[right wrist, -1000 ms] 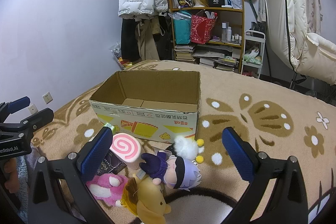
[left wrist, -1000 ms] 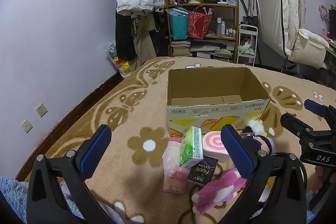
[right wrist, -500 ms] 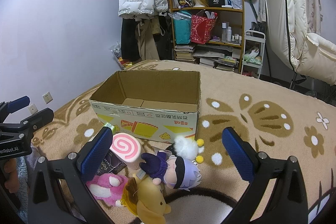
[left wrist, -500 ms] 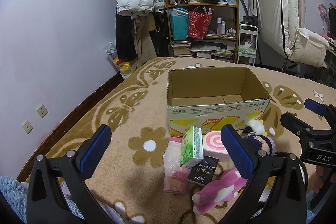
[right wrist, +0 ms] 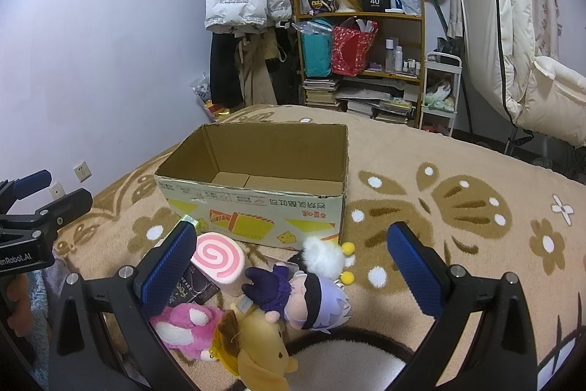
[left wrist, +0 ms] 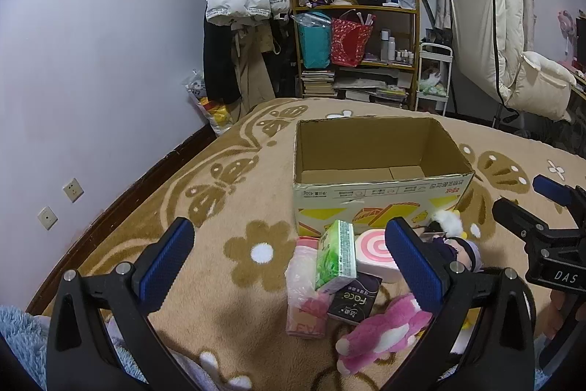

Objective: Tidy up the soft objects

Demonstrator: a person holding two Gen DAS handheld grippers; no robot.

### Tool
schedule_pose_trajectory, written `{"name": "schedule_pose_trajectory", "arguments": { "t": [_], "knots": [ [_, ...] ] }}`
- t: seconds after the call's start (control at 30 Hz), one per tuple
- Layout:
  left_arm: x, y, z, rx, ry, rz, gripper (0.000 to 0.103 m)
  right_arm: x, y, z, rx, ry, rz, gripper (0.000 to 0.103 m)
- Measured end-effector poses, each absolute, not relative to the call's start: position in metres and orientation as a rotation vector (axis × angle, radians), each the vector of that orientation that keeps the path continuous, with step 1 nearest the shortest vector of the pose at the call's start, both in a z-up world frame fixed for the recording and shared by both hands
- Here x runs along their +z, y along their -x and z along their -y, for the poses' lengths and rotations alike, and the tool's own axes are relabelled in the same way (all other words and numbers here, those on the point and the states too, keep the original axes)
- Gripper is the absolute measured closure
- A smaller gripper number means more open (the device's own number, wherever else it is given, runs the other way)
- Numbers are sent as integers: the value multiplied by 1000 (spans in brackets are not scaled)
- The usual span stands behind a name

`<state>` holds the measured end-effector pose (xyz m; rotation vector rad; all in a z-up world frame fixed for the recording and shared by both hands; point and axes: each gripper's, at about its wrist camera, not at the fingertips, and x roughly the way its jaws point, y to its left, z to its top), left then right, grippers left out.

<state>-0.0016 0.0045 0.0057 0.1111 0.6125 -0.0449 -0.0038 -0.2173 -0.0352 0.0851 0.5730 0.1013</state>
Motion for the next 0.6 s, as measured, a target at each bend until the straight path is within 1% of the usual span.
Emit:
{"name": "schedule_pose_trajectory", "arguments": {
  "t": [0.6],
  "knots": [
    [4, 1, -4, -47, -117, -612, 0, -36, 3, 218, 102, -83, -572, 0]
  ]
}}
